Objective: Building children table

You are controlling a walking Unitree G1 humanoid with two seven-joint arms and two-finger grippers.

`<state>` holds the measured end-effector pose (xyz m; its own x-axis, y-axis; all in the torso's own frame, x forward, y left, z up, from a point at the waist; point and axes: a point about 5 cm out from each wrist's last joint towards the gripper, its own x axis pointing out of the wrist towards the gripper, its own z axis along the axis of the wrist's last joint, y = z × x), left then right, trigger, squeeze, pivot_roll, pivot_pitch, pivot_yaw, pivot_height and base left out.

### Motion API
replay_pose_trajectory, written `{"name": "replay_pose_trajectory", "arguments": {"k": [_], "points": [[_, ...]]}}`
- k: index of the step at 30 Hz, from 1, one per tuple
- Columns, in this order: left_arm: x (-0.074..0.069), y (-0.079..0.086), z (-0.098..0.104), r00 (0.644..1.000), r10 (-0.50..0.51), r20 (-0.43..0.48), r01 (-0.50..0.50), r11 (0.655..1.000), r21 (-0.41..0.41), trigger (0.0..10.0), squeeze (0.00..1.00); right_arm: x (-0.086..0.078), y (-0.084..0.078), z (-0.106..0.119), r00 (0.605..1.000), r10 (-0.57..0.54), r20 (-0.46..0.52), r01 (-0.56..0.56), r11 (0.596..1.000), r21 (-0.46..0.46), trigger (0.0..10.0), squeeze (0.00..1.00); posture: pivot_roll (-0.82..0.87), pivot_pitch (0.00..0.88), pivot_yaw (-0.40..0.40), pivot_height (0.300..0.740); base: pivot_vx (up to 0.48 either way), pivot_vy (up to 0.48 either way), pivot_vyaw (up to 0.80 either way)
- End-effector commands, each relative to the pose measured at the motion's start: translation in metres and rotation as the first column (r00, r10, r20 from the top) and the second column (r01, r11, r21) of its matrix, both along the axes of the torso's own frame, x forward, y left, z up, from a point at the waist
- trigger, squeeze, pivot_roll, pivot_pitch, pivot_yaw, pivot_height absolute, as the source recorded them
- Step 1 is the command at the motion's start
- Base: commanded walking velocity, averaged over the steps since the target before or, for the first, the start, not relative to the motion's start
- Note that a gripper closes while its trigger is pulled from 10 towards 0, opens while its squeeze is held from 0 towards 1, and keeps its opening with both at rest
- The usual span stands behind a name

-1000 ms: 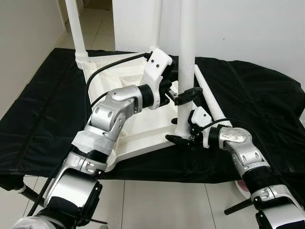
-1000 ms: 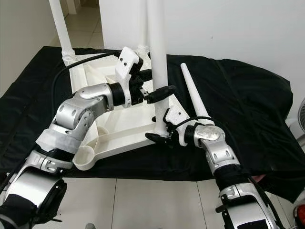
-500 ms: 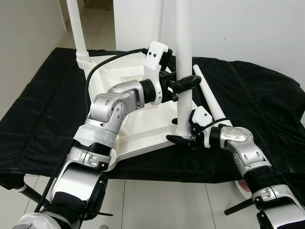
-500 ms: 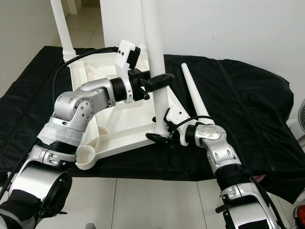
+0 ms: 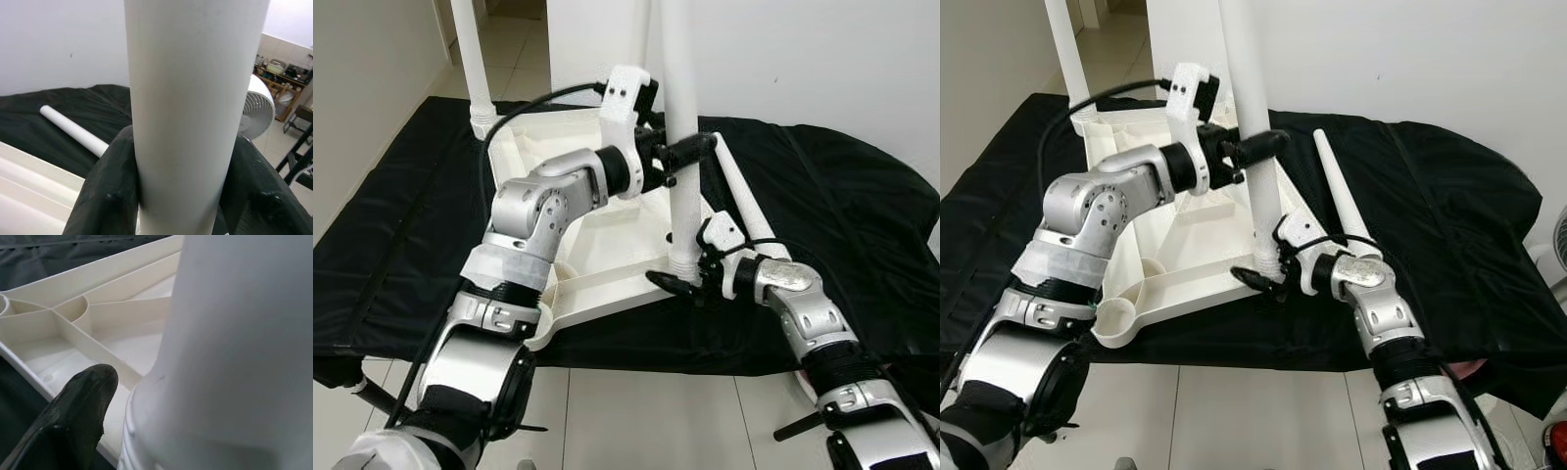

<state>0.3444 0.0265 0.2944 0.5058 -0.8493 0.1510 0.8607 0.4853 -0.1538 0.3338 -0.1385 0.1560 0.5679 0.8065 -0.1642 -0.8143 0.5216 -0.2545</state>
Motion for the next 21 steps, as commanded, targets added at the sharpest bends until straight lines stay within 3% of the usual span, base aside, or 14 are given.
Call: {"name": "replay_pose_trajectory", "arguments": {"k": [1,2,3,5,6,12,14,15,21], "points": [[0.002,-0.003,0.007,1.0,0.019,0.01,-0.019,1.0,0.008,10.0,0.0,0.007,0.002,0.004,0.997,-0.071,0.011,0.07,0.997,0.038,10.0,1.0,-0.05,0.0,-0.045,0.74,0.0,0.0,0.0],[0.002,-0.003,0.007,1.0,0.019,0.01,-0.019,1.0,0.008,10.0,0.0,0.007,0.002,0.004,0.997,-0.071,0.011,0.07,0.997,0.038,10.0,1.0,-0.05,0.0,-0.045,0.74,0.0,0.0,0.0],[0.003,-0.004,0.009,0.999,0.034,0.012,-0.034,0.999,0.014,10.0,0.0,0.011,0.006,0.007,0.992,-0.122,0.032,0.12,0.991,0.066,10.0,0.67,-0.05,0.0,-0.047,0.74,0.0,0.0,0.0],[0.003,-0.004,0.009,0.999,0.034,0.012,-0.034,0.999,0.014,10.0,0.0,0.011,0.006,0.007,0.992,-0.122,0.032,0.12,0.991,0.066,10.0,0.67,-0.05,0.0,-0.047,0.74,0.0,0.0,0.0],[0.004,-0.005,0.011,0.999,0.049,0.017,-0.05,0.998,0.023,10.0,0.0,0.015,0.01,0.011,0.986,-0.163,0.041,0.158,0.982,0.101,10.0,0.0,-0.05,0.0,-0.047,0.74,0.0,0.0,0.0],[0.009,-0.012,0.017,0.99,0.124,0.07,-0.128,0.99,0.057,10.0,0.0,0.026,0.028,0.024,0.948,-0.312,0.069,0.292,0.934,0.207,10.0,0.0,-0.05,0.0,-0.047,0.74,0.0,0.0,0.0],[0.009,-0.012,0.017,0.99,0.124,0.07,-0.128,0.99,0.057,10.0,0.0,0.026,0.028,0.024,0.948,-0.312,0.069,0.292,0.934,0.207,10.0,0.0,-0.05,0.0,-0.047,0.74,0.0,0.0,0.0],[0.011,-0.014,0.016,0.982,0.165,0.096,-0.172,0.982,0.077,10.0,0.0,0.03,0.032,0.027,0.924,-0.372,0.091,0.346,0.912,0.219,10.0,0.0,-0.05,0.0,-0.047,0.74,0.0,0.0,0.0],[0.015,-0.017,0.013,0.967,0.221,0.13,-0.234,0.967,0.1,10.0,0.0,0.034,0.041,0.031,0.888,-0.45,0.098,0.419,0.878,0.232,10.0,0.0,-0.05,0.0,-0.038,0.74,0.0,0.0,0.0]]}}
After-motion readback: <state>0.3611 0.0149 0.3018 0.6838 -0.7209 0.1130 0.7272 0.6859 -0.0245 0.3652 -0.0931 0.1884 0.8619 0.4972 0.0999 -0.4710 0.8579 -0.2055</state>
